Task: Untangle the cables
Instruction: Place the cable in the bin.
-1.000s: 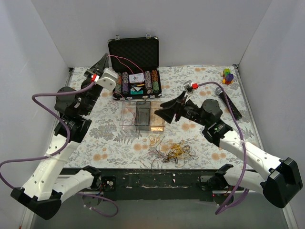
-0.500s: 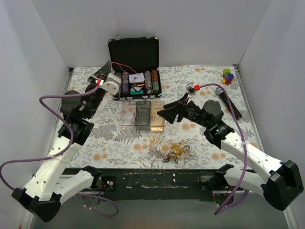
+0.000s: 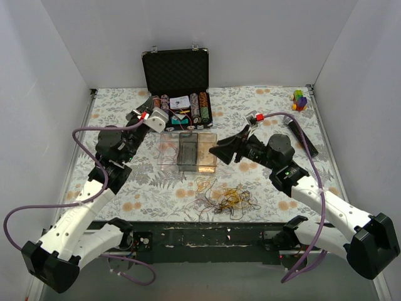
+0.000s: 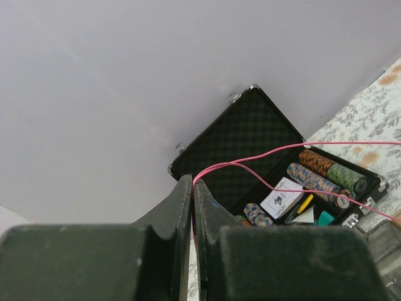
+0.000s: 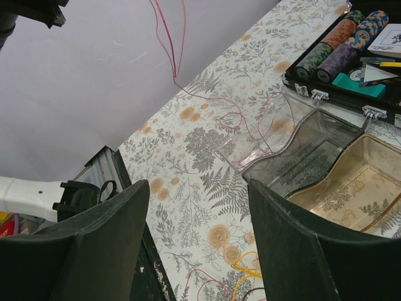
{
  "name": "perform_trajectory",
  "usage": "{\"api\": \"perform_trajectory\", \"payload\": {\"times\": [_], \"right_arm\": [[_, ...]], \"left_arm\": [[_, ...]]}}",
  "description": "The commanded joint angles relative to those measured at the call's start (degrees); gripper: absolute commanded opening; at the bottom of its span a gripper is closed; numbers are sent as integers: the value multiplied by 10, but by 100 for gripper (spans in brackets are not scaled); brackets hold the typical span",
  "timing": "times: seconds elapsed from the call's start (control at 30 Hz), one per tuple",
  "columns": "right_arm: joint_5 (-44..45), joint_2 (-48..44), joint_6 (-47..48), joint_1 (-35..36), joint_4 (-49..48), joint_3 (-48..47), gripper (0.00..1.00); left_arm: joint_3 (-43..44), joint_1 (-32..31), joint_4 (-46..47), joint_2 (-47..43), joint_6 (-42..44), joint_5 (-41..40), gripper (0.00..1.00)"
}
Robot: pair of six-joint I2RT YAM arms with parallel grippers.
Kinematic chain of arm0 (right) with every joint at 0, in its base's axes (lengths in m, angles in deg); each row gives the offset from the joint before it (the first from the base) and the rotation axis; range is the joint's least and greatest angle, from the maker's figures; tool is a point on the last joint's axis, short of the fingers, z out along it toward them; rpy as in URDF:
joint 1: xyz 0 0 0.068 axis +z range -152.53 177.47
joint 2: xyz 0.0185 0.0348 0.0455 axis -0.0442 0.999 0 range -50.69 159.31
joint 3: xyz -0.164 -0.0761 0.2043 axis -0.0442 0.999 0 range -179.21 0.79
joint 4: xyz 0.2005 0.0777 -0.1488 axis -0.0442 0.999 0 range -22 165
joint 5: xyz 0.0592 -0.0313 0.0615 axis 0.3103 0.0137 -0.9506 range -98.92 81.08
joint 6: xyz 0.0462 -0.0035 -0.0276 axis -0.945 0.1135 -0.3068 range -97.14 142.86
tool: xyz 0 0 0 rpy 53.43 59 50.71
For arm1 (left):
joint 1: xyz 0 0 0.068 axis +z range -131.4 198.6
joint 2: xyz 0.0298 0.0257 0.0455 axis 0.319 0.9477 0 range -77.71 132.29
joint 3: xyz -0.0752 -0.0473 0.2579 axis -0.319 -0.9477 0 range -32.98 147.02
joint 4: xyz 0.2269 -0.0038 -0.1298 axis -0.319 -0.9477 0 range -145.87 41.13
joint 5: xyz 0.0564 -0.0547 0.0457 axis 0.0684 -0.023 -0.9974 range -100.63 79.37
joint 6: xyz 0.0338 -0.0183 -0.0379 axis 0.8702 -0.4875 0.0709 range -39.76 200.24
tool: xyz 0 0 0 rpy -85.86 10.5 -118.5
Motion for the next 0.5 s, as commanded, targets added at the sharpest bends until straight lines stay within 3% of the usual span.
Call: {"api": "perform_trajectory", "payload": {"times": [0.0, 0.17, 0.47], "right_arm": [[1, -17, 6, -6, -11, 8, 72], [-2, -16, 5, -11, -12, 15, 71], [-7, -13, 3, -17, -16, 19, 70]], "left_arm": [[-32, 6, 26, 2, 5, -21, 0], [-58, 10, 37, 6, -41, -31, 0], [-16, 12, 8, 23, -185, -5, 0]]}}
